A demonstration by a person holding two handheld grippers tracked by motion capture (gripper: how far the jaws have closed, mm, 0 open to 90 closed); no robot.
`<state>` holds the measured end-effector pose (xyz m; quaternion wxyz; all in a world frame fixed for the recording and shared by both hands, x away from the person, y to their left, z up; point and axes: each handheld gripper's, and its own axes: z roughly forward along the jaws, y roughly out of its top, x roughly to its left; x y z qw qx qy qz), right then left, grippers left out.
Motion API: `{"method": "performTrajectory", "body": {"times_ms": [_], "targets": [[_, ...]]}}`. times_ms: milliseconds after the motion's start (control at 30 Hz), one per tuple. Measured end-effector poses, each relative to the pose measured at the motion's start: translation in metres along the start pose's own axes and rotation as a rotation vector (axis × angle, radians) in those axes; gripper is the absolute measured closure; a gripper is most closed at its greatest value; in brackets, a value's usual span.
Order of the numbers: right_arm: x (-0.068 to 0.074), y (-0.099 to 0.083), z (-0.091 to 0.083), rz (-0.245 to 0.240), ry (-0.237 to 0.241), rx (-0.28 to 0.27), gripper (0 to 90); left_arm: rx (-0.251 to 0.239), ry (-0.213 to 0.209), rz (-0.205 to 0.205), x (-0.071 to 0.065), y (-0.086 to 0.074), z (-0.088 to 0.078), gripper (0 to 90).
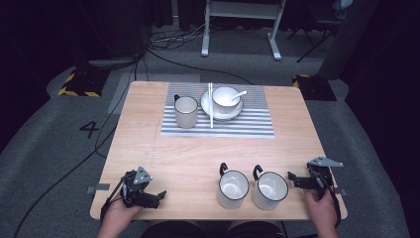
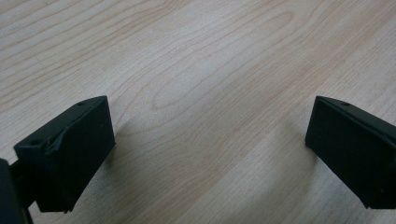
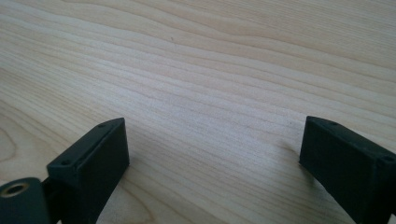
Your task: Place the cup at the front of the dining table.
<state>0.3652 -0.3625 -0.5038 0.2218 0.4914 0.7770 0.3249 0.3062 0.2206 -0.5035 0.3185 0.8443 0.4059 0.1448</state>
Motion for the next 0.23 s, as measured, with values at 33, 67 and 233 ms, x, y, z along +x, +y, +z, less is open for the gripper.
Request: {"method": "performTrajectory", "body": {"times_ms": [33,67,233], "targets": [[0.0000,0.0000,0.0000,0.000,0.000,0.000,8.3,-0.001,-0.004,-0.002,0.0001,0.0000,0.0005,0.9],[0.0000,0.0000,0.0000,0.000,0.000,0.000,8.3,0.001,-0.009,-0.005,0.0000,0.0001,0.0008,0.7],[0.0000,0.0000,0.0000,0.000,0.000,0.000,8.3,0.001,-0.009,-0.005,0.0001,0.0001,0.0008,0.5]]}}
